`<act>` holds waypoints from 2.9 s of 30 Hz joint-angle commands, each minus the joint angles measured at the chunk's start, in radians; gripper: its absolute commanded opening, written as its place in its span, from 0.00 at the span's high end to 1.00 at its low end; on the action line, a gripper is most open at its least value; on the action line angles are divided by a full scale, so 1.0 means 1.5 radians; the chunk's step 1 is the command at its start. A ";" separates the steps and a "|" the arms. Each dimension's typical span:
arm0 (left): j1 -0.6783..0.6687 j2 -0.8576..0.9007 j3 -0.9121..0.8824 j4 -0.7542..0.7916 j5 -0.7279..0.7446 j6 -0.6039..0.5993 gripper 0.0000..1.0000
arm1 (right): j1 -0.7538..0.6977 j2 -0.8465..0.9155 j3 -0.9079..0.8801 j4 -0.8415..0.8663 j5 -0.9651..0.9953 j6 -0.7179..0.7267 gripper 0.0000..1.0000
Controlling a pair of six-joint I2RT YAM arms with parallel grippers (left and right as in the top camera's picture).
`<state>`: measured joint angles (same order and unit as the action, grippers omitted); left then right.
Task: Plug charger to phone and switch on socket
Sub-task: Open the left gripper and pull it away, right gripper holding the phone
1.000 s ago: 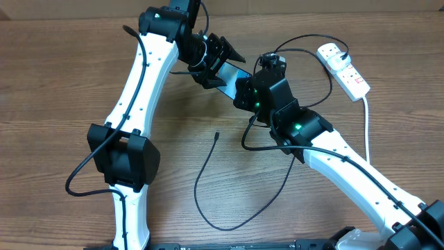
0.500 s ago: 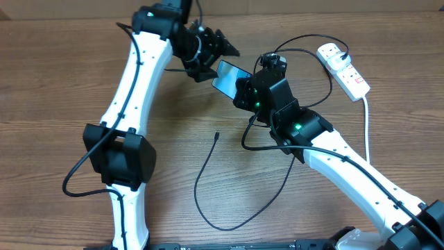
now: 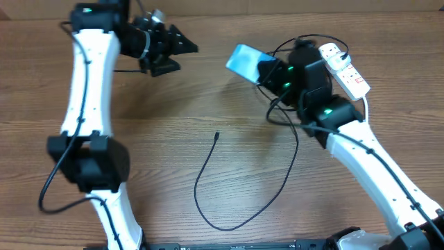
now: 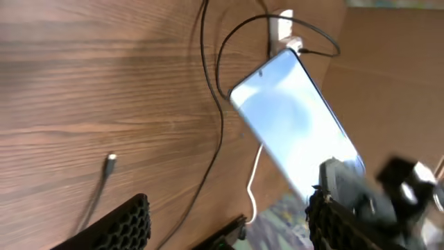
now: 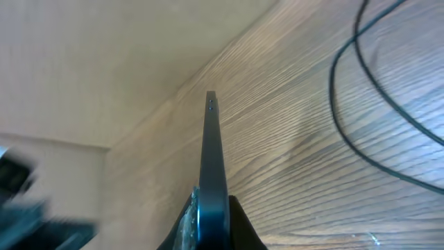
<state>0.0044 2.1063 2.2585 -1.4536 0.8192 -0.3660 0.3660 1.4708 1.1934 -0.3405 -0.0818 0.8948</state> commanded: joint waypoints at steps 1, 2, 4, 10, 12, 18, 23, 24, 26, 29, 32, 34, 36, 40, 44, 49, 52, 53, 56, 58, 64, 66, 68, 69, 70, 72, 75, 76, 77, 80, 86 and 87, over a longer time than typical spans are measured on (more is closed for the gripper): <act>0.032 -0.116 0.010 -0.044 -0.077 0.126 0.32 | -0.044 -0.026 0.030 0.011 -0.123 0.046 0.96; 0.035 -0.136 0.010 -0.059 -0.119 0.137 0.32 | -0.059 -0.026 0.030 0.011 -0.146 0.060 0.96; 0.036 -0.183 0.010 -0.091 -0.226 0.136 0.32 | -0.088 -0.026 0.030 0.012 -0.195 0.093 0.96; 0.022 -0.233 0.002 -0.157 -0.289 0.135 0.35 | -0.118 -0.026 0.030 0.021 -0.267 0.134 0.96; 0.014 -0.234 -0.004 -0.157 -0.289 0.135 0.36 | -0.118 -0.026 0.029 0.022 -0.277 0.138 0.96; 0.000 -0.270 -0.083 -0.157 -0.284 0.135 0.39 | -0.118 -0.026 0.029 0.021 -0.291 0.139 0.96; 0.001 -0.366 -0.169 -0.157 -0.284 0.135 0.38 | -0.118 -0.026 0.029 0.021 -0.296 0.139 0.96; 0.001 -0.389 -0.187 -0.157 -0.285 0.135 0.38 | -0.118 -0.026 0.029 0.021 -0.299 0.139 0.96; 0.001 -0.440 -0.231 -0.157 -0.284 0.134 0.37 | -0.118 -0.026 0.029 0.022 -0.301 0.143 0.96; 0.001 -0.489 -0.283 -0.143 -0.285 0.110 0.37 | -0.118 -0.026 0.029 0.038 -0.309 0.172 0.96; 0.001 -0.510 -0.326 -0.104 -0.285 0.069 0.36 | -0.118 -0.026 0.029 0.055 -0.341 0.185 0.96; 0.001 -0.510 -0.352 -0.073 -0.285 0.033 0.36 | -0.118 -0.026 0.029 0.056 -0.351 0.192 0.96; 0.001 -0.505 -0.391 -0.032 -0.284 0.007 0.34 | -0.118 -0.026 0.029 0.054 -0.360 0.192 0.96; 0.001 -0.488 -0.448 -0.019 -0.284 -0.003 0.34 | -0.118 -0.026 0.029 0.051 -0.368 0.191 0.96; 0.001 -0.488 -0.472 -0.026 -0.284 0.007 0.36 | -0.117 -0.025 0.029 0.049 -0.368 0.192 0.96; 0.001 -0.501 -0.472 -0.025 -0.255 0.038 0.38 | -0.117 -0.025 0.029 0.032 -0.368 0.191 0.96; 0.001 -0.524 -0.472 -0.027 -0.255 0.055 0.37 | -0.117 -0.025 0.029 0.031 -0.370 0.192 0.96; 0.001 -0.529 -0.472 -0.028 -0.255 0.056 0.37 | -0.117 -0.025 0.029 0.032 -0.371 0.192 0.96; 0.001 -0.560 -0.472 -0.040 -0.262 0.060 0.36 | -0.117 -0.025 0.029 0.032 -0.381 0.192 0.96; 0.001 -0.569 -0.472 -0.048 -0.268 0.063 0.36 | -0.117 -0.025 0.029 0.032 -0.384 0.192 0.96; 0.001 -0.599 -0.472 -0.041 -0.267 0.065 0.36 | -0.117 -0.025 0.029 0.032 -0.403 0.196 0.96; 0.001 -0.603 -0.472 -0.002 -0.267 0.038 0.36 | -0.117 -0.025 0.029 0.032 -0.403 0.208 0.96; 0.001 -0.600 -0.476 0.045 -0.267 -0.026 0.38 | -0.116 -0.025 0.029 0.042 -0.406 0.210 0.96; 0.001 -0.597 -0.479 0.065 -0.267 -0.059 0.39 | -0.114 -0.025 0.029 0.046 -0.408 0.215 0.96; 0.001 -0.591 -0.484 0.091 -0.267 -0.100 0.39 | -0.112 -0.025 0.029 0.047 -0.409 0.230 0.96; 0.001 -0.577 -0.491 0.126 -0.267 -0.159 0.39 | -0.109 -0.025 0.029 0.054 -0.411 0.242 0.96; 0.001 -0.542 -0.492 0.165 -0.251 -0.237 0.38 | -0.102 -0.025 0.029 0.057 -0.410 0.276 0.96; 0.001 -0.526 -0.492 0.177 -0.230 -0.269 0.38 | -0.097 -0.025 0.029 0.057 -0.406 0.298 0.96; 0.000 -0.512 -0.492 0.189 -0.206 -0.294 0.39 | -0.092 -0.025 0.029 0.057 -0.400 0.318 0.96; 0.000 -0.469 -0.492 0.241 -0.127 -0.325 0.42 | -0.076 -0.025 0.029 0.063 -0.382 0.364 0.96; -0.012 -0.389 -0.492 0.321 -0.024 -0.420 0.44 | -0.045 -0.025 0.029 0.077 -0.321 0.491 0.96; -0.016 -0.377 -0.492 0.342 -0.014 -0.424 0.44 | -0.041 -0.025 0.029 0.077 -0.309 0.505 0.96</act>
<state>0.0044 1.5021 1.5299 -0.9894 0.6792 -0.8936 0.2901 1.4708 1.1934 -0.2451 -0.6048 1.5257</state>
